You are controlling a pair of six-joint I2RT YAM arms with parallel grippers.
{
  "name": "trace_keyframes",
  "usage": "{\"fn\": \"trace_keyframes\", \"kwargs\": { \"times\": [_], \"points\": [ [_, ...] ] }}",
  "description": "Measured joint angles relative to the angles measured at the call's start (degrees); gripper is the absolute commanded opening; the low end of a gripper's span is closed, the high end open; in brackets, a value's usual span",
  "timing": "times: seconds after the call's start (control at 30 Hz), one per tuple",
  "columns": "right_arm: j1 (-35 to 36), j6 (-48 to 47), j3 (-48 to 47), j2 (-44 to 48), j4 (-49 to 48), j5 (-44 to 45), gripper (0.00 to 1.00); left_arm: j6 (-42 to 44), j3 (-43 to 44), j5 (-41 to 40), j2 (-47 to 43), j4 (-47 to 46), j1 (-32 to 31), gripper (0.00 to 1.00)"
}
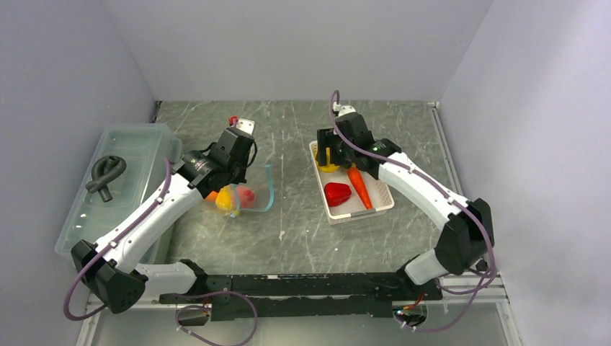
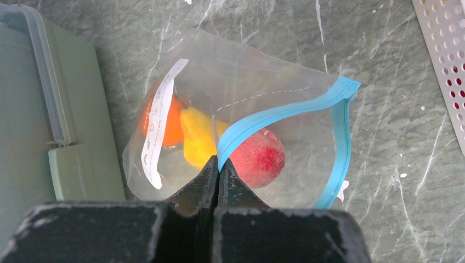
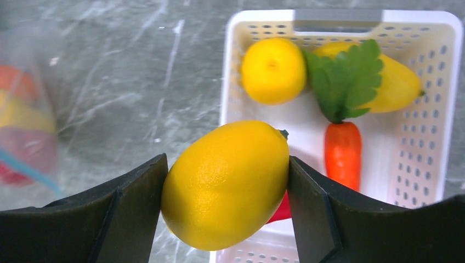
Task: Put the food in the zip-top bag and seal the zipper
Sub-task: Pick up the fake fruit from the bin, then place the fake fruit in the zipper food storage bag.
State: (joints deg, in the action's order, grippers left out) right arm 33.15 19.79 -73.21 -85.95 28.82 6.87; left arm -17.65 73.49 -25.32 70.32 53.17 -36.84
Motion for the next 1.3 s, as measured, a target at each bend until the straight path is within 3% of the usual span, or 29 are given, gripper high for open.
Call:
{"fn": "trace_keyframes", "kwargs": {
  "times": [0.53, 1.3],
  "points": [
    [12.85, -0.24, 2.67, 6.78, -11.26, -16.35, 0.54, 0.0, 0.0, 0.0, 0.0, 0.0, 0.0, 0.0],
    [17.97, 7.06, 1.92, -4.17, -22.91, -19.43, 0.55, 0.0, 0.0, 0.04, 0.0, 0.0, 0.0, 0.0]
  ]
}}
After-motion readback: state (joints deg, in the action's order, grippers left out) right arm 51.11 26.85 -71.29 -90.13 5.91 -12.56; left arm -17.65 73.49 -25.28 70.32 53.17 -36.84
